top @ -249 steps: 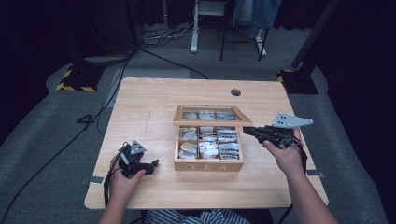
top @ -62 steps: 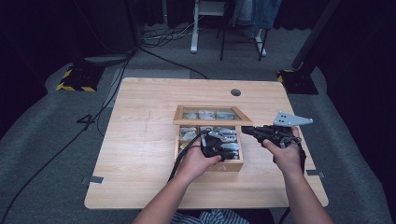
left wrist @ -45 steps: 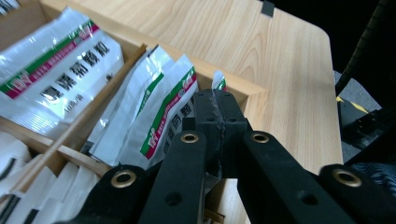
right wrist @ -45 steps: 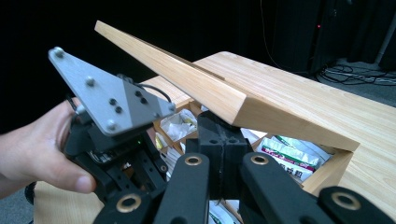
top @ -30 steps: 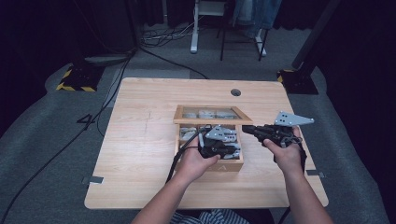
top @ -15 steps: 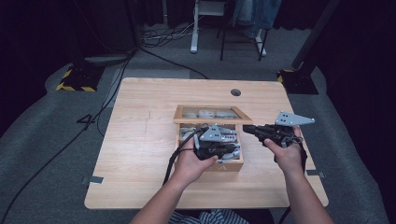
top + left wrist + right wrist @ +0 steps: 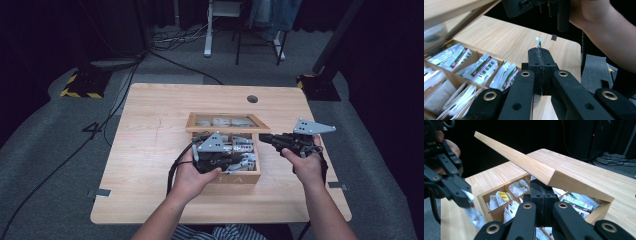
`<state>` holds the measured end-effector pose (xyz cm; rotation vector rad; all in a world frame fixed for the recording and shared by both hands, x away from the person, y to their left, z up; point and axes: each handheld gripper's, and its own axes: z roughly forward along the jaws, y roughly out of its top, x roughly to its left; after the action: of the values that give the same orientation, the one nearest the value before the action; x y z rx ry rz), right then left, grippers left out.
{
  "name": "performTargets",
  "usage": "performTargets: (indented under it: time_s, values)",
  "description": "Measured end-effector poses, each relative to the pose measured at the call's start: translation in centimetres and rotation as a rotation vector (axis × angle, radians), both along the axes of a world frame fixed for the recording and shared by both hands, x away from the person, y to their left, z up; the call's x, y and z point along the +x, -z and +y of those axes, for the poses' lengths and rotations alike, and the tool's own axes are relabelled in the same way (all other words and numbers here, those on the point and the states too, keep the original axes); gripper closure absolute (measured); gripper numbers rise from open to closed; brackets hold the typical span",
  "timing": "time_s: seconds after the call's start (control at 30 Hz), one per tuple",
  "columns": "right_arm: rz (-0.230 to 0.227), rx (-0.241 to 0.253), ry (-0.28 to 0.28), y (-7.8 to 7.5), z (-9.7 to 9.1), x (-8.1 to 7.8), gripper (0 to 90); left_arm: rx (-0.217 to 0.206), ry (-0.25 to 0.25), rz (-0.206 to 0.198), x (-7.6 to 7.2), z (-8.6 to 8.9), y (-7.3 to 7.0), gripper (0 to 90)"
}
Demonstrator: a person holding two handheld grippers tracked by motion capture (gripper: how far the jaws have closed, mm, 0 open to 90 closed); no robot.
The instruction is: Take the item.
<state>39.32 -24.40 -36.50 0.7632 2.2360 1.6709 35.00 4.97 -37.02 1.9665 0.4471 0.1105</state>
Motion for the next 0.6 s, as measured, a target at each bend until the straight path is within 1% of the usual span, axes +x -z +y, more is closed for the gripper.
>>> performTargets:
  time_s: [0.07, 0.23, 0.3, 0.37, 0.5, 0.6]
  values:
    - [0.0, 0.0, 0.0, 0.0, 0.0, 0.0, 90.0, -0.002, -0.004, 0.0, -0.3, 0.5, -0.2, 89.6]
    - [0.001, -0.005, 0.002, 0.0, 0.0, -0.1, 90.0, 0.001, -0.024, -0.012, -1.2, 2.6, -0.3, 89.6]
    - [-0.001, -0.007, 0.002, 0.0, 0.0, -0.1, 90.0, 0.017, -0.047, -0.016, -1.6, 3.7, -0.3, 89.7]
    - [-0.001, -0.008, 0.003, 0.0, 0.0, -0.1, 90.0, 0.024, -0.061, -0.025, -1.9, 4.6, -0.5, 89.6]
    - [-0.001, -0.009, 0.003, 0.1, 0.0, -0.1, 90.0, 0.018, -0.092, -0.019, -2.1, 6.3, -0.7, 89.6]
    - [-0.001, -0.01, 0.002, 0.1, 0.1, -0.2, 90.0, 0.016, -0.113, -0.013, -2.0, 7.2, -0.9, 89.6]
